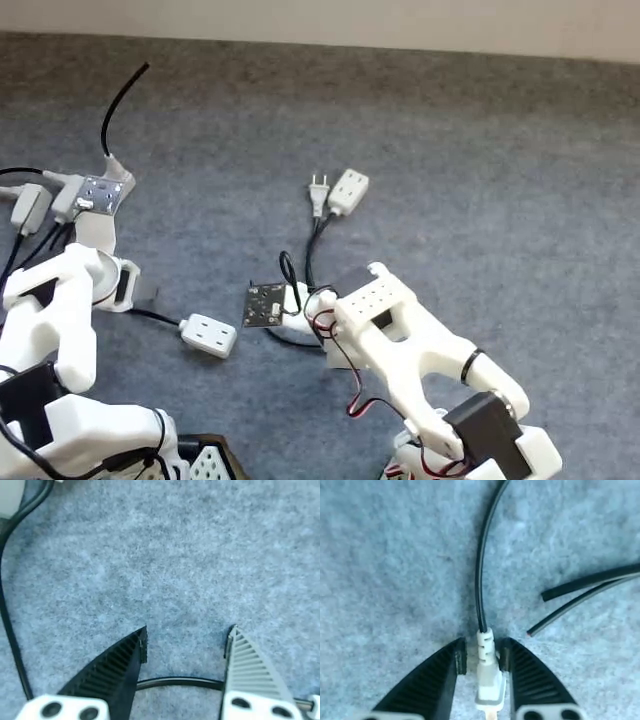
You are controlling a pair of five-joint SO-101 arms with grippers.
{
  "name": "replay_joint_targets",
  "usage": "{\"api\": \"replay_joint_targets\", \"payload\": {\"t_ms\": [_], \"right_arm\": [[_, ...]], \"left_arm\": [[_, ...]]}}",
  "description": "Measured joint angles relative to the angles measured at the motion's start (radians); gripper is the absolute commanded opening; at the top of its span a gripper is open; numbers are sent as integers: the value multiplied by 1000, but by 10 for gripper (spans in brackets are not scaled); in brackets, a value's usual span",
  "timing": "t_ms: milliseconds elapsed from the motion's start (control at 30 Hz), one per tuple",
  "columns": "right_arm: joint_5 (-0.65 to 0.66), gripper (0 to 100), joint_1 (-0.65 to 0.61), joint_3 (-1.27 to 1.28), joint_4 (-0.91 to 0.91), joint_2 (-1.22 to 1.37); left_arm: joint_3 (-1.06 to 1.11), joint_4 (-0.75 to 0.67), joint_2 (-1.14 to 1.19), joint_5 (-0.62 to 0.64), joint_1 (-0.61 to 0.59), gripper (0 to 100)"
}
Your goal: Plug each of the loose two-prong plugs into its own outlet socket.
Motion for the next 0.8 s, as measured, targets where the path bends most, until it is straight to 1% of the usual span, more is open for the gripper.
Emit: {"api": "replay_joint_targets", "payload": {"t_ms": [67,167,267,400,500,567,600,667,733,800], "right_arm": [[-2,87,0,0,0,0],[-3,6,0,3,0,0],[-12,7,0,9,-17,0],[-83,7,-5,11,-35,2],[-97,6,-25,11,-35,2],[-115,6,-44,-15,18,2],[-146,6,-55,-43,52,2],[-249,6,-63,-141,132,3],[-373,6,-66,-269,216,3],[-491,6,-66,-407,311,3]], "left_arm": [[0,0,0,0,0,229],[0,0,0,0,0,229],[0,0,0,0,0,229],[0,0,0,0,0,225],[0,0,0,0,0,225],[-5,0,0,-26,0,225],[-12,0,2,-61,0,227],[-48,20,5,-129,2,228],[-98,78,-5,-135,5,228],[-167,167,-54,-115,18,229]]}}
